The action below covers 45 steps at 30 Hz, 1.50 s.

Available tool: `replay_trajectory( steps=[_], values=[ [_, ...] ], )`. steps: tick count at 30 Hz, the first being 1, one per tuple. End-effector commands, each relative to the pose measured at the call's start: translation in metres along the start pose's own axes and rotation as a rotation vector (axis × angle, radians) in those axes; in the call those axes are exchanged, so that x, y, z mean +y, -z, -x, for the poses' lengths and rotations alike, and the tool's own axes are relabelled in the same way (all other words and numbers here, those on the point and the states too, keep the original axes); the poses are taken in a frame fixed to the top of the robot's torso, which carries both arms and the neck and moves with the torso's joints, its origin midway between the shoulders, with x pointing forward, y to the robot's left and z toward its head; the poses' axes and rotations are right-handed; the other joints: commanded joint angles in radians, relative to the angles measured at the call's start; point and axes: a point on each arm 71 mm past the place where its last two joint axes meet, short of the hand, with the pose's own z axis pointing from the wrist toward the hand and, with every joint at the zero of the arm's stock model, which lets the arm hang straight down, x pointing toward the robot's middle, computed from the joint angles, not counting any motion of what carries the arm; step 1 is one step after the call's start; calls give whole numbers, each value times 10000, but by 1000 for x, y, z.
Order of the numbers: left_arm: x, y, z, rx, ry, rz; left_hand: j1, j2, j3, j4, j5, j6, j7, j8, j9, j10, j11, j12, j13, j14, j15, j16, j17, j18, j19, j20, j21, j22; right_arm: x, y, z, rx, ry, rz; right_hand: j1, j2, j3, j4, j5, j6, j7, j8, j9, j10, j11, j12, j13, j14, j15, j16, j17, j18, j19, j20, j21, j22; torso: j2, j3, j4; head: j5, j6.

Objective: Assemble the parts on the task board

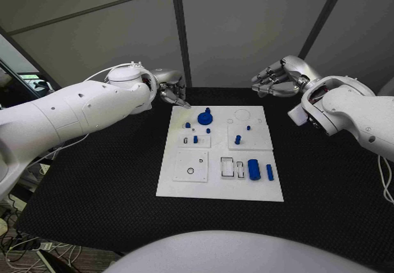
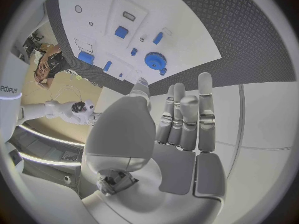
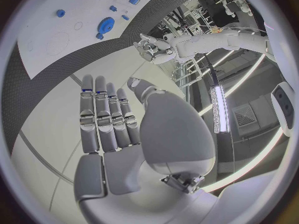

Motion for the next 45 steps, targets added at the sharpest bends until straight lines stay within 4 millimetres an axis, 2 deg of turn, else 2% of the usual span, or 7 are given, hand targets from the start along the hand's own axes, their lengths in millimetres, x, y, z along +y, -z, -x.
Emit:
replay_trajectory(
  steps=[1, 8, 18, 22, 27, 42, 45],
  values=[
    [1, -4, -8, 1714, -271, 302, 108, 112, -127, -28, -42, 79, -78, 225, 199, 123, -77, 67, 101, 234, -72, 249, 412, -248, 107, -33, 80, 73, 1, -1, 0, 46, 11, 44, -17, -2, 32, 54, 24, -45, 19, -27, -8, 7, 43, -41, 7, 7, 60, -16, -16, 51, 71, -32, -32, -17, 15, -2, -7, -39, -2],
    [-2, -13, -13, 2919, -1032, 477, 471, 80, -289, -187, -59, -259, -197, 354, 478, 25, -220, 21, 243, 93, -164, 202, 346, -255, 42, -114, 53, 165, 2, -2, -1, 78, -2, 56, -30, 0, 28, 68, 23, -45, 22, -26, -7, 8, 47, -41, 7, 8, 62, -16, -20, 49, 75, -30, -38, -21, 18, 5, -10, -82, -2],
    [-5, -19, -18, 3704, -1649, 625, 528, 80, -379, -212, -92, -461, -203, 348, 579, -20, -227, 1, 310, 40, -169, 188, 341, -261, 1, -128, 30, 202, 3, -4, -3, 114, -23, 89, -46, 2, 22, 87, 24, -45, 24, -26, -7, 9, 50, -40, 7, 10, 65, -15, -25, 48, 80, -27, -45, -26, 10, 2, 11, -69, -2],
    [-9, -20, -21, 4006, -1746, 543, 306, 69, -580, -75, -187, -565, -201, 365, 705, -58, -217, 1, 399, -13, -157, 178, 345, -267, -42, -123, 2, 245, 4, -4, -4, 127, -33, 99, -46, 2, 22, 87, 24, -45, 24, -26, -7, 9, 50, -40, 7, 10, 65, -15, -25, 48, 80, -27, -45, -26, 13, 0, 19, -70, -2],
    [-14, -21, -23, 4093, -1818, 391, 52, 42, -760, 10, -409, -715, -220, 337, 822, -93, -219, 2, 497, -57, -151, 174, 358, -265, -74, -115, -25, 292, 4, -5, -5, 136, -41, 109, -58, 1, 17, 99, 24, -46, 26, -26, -7, 9, 51, -40, 7, 12, 67, -14, -29, 47, 84, -26, -51, -30, 13, -1, 19, -66, -2],
    [-27, -29, -33, 4046, -2232, 70, -37, 65, -805, -6, -472, -1019, -195, 221, 912, -141, -204, -7, 601, -108, -143, 157, 349, -265, -90, -105, -47, 347, 6, -6, -7, 172, -63, 160, -58, 1, 17, 99, 24, -46, 26, -26, -7, 9, 51, -40, 7, 12, 67, -14, -29, 47, 84, -26, -51, -30, 17, 11, -1, -78, -2],
    [-28, -31, -33, 3936, -2383, 56, 16, 85, -790, -30, -471, -1074, -194, 208, 932, -148, -203, -10, 619, -119, -141, 151, 342, -266, -91, -103, -52, 357, 6, -6, -7, 180, -67, 170, -58, 1, 17, 99, 24, -46, 26, -26, -7, 9, 51, -40, 7, 12, 67, -14, -29, 47, 84, -26, -51, -30, 21, 4, 5, -101, -2]
  ],
)
